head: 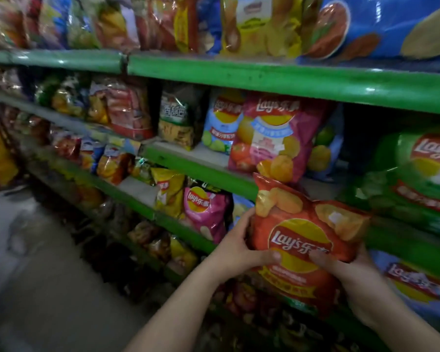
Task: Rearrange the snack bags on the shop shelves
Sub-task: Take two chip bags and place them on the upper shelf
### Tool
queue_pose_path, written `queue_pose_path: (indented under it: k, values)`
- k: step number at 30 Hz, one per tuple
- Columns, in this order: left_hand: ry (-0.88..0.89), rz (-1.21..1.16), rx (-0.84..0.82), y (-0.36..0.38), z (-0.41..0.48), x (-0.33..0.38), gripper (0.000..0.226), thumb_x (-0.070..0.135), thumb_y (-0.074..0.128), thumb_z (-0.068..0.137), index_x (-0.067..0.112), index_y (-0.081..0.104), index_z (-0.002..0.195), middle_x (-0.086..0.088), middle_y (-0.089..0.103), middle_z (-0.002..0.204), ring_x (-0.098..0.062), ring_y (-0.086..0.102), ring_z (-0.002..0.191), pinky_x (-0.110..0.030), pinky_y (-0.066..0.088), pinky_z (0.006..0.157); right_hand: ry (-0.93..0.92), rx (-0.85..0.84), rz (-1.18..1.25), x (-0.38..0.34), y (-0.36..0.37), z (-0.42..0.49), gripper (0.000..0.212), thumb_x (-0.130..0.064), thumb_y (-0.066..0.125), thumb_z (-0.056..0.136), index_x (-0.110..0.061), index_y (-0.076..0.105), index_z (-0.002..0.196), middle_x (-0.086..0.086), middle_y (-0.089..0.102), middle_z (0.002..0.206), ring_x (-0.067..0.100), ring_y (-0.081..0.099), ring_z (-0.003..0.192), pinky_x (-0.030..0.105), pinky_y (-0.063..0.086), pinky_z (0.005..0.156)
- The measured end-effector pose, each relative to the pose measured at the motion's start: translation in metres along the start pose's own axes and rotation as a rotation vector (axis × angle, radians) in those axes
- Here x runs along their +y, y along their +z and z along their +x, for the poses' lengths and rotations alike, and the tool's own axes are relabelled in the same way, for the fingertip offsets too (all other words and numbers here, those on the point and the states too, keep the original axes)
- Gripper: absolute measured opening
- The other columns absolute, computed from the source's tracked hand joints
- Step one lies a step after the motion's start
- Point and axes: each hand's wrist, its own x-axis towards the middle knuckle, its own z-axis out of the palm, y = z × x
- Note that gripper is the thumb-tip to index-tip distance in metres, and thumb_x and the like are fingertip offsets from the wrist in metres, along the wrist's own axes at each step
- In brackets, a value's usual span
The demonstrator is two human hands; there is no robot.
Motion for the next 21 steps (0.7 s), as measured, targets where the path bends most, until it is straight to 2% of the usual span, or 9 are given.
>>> queue_pose_path:
  k: [2, 3, 4, 6, 7, 10, 12, 16, 21]
  values:
    - [-0.049, 0.002, 0.029, -0.018, -0.009, -0.012, 0.066, 0.049, 0.082, 0.071, 0.073, 0.041, 0.116, 0.044, 0.055, 0.115, 0.014, 0.059, 0.104, -0.015, 0.054, 0.079, -0.010, -0.008, -0.007, 0.020, 0.016, 0.007, 0.087, -0.021, 0.089, 0.043, -0.031, 0.055, 0.123, 0.005, 0.072, 0.112, 0.027, 0.071, 0.096, 0.053, 0.057, 0.082]
    - [-0.076, -0.013, 0.089, -0.026, -0.012, -0.018, 0.054, 0.057, 0.075, 0.074, 0.075, 0.042, 0.114, 0.044, 0.052, 0.120, 0.015, 0.059, 0.106, -0.016, 0.054, 0.080, -0.013, -0.020, -0.020, 0.029, 0.022, 0.012, 0.089, -0.023, 0.089, 0.041, -0.030, 0.055, 0.123, 0.004, 0.072, 0.110, 0.022, 0.073, 0.091, 0.047, 0.060, 0.075]
    - [-0.103, -0.018, 0.175, -0.034, -0.014, -0.023, 0.048, 0.068, 0.065, 0.075, 0.071, 0.044, 0.118, 0.034, 0.050, 0.132, 0.008, 0.058, 0.114, -0.024, 0.054, 0.089, -0.001, -0.032, -0.027, 0.036, 0.028, 0.015, 0.093, -0.024, 0.090, 0.039, -0.030, 0.054, 0.125, 0.003, 0.072, 0.109, 0.019, 0.074, 0.087, 0.041, 0.061, 0.069]
    - [-0.163, -0.013, 0.359, -0.056, -0.013, -0.037, 0.071, 0.084, 0.050, 0.071, 0.049, 0.047, 0.133, 0.008, 0.049, 0.144, -0.016, 0.048, 0.132, -0.046, 0.043, 0.107, 0.055, -0.080, -0.017, 0.049, 0.038, 0.021, 0.097, -0.028, 0.093, 0.041, -0.033, 0.052, 0.128, 0.001, 0.074, 0.108, 0.022, 0.074, 0.088, 0.041, 0.061, 0.068]
    - [-0.192, -0.010, 0.440, -0.069, -0.011, -0.043, 0.074, 0.083, 0.050, 0.071, 0.040, 0.050, 0.131, 0.006, 0.052, 0.140, -0.022, 0.047, 0.133, -0.049, 0.039, 0.108, 0.069, -0.096, -0.014, 0.056, 0.044, 0.024, 0.096, -0.029, 0.094, 0.042, -0.035, 0.052, 0.128, 0.000, 0.075, 0.106, 0.024, 0.074, 0.089, 0.042, 0.061, 0.068]
    - [-0.278, 0.119, 0.624, -0.113, -0.002, -0.063, 0.042, 0.056, 0.064, 0.084, 0.038, 0.049, 0.119, 0.007, 0.060, 0.120, -0.023, 0.056, 0.122, -0.047, 0.043, 0.105, 0.081, -0.094, -0.013, 0.072, 0.061, 0.030, 0.087, -0.029, 0.095, 0.042, -0.042, 0.057, 0.119, -0.005, 0.076, 0.103, 0.018, 0.075, 0.085, 0.035, 0.060, 0.058]
    - [-0.317, 0.196, 0.634, -0.143, 0.009, -0.072, 0.049, 0.044, 0.067, 0.087, 0.029, 0.048, 0.129, 0.000, 0.060, 0.124, -0.025, 0.057, 0.119, -0.046, 0.045, 0.103, 0.088, -0.085, -0.017, 0.080, 0.072, 0.037, 0.084, -0.031, 0.097, 0.040, -0.049, 0.059, 0.113, -0.009, 0.076, 0.101, 0.016, 0.075, 0.083, 0.035, 0.060, 0.058]
    - [-0.343, 0.262, 0.578, -0.191, 0.046, -0.084, 0.069, 0.035, 0.074, 0.084, 0.019, 0.041, 0.142, -0.001, 0.054, 0.131, -0.023, 0.053, 0.121, -0.043, 0.045, 0.102, 0.102, -0.022, -0.051, 0.094, 0.098, 0.052, 0.096, -0.045, 0.099, 0.030, -0.054, 0.056, 0.115, -0.010, 0.075, 0.106, 0.018, 0.074, 0.091, 0.046, 0.061, 0.073]
    - [-0.232, 0.249, 0.465, -0.224, 0.098, -0.090, 0.043, 0.023, 0.076, 0.082, 0.024, 0.053, 0.118, 0.009, 0.065, 0.103, -0.025, 0.067, 0.103, -0.043, 0.058, 0.083, 0.077, 0.128, -0.017, 0.095, 0.133, 0.066, 0.068, -0.038, 0.095, 0.032, -0.070, 0.057, 0.078, -0.027, 0.073, 0.086, 0.003, 0.072, 0.074, 0.023, 0.056, 0.049]
